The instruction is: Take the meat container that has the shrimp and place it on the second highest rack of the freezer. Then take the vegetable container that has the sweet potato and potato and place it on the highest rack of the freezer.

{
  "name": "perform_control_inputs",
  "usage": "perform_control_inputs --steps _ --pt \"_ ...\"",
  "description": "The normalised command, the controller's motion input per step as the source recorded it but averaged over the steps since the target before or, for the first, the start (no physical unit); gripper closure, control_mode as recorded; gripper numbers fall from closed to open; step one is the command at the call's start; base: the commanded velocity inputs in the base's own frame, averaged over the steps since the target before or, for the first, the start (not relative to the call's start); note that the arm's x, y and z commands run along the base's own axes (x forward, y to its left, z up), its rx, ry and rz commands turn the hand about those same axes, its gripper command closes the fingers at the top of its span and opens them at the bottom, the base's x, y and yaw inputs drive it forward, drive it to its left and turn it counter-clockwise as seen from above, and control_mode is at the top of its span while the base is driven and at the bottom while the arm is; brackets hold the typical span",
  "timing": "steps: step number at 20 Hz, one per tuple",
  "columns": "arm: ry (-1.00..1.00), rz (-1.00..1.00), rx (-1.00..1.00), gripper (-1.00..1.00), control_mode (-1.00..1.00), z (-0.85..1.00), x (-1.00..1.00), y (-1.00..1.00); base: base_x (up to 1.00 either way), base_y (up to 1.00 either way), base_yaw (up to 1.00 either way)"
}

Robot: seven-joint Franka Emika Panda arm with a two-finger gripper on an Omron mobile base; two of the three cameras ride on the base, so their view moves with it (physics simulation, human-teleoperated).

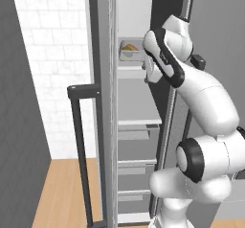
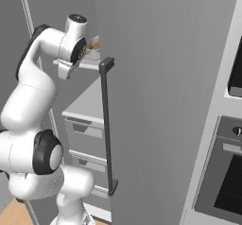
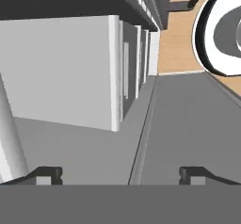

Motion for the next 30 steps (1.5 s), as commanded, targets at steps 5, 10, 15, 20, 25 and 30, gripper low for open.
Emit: perform_control_inputs --steps 5,10,15,20,25,30 --pt "-0.16 0.00 0.03 -1.00 -1.00 -0.66 -1.00 0.30 0.00 0.00 0.00" --pt "-0.05 0.16 -0.05 -1.00 -1.00 -0.08 -1.00 -0.07 0.00 0.00 0.00" --pt "0.00 0.49 -0.37 -1.00 -1.00 0.00 -1.00 -0.42 0.00 0.00 0.00" --pt "0.00 0.56 -0.53 -1.00 -1.00 0.00 -1.00 -0.46 0.00 0.00 0.00" --pt "-0.04 0.52 -0.48 -1.00 -1.00 0.00 -1.00 -0.51 0.00 0.00 0.00" --pt "-0.12 0.42 -0.10 -1.00 -1.00 0.00 -1.00 -0.80 0.00 0.00 0.00"
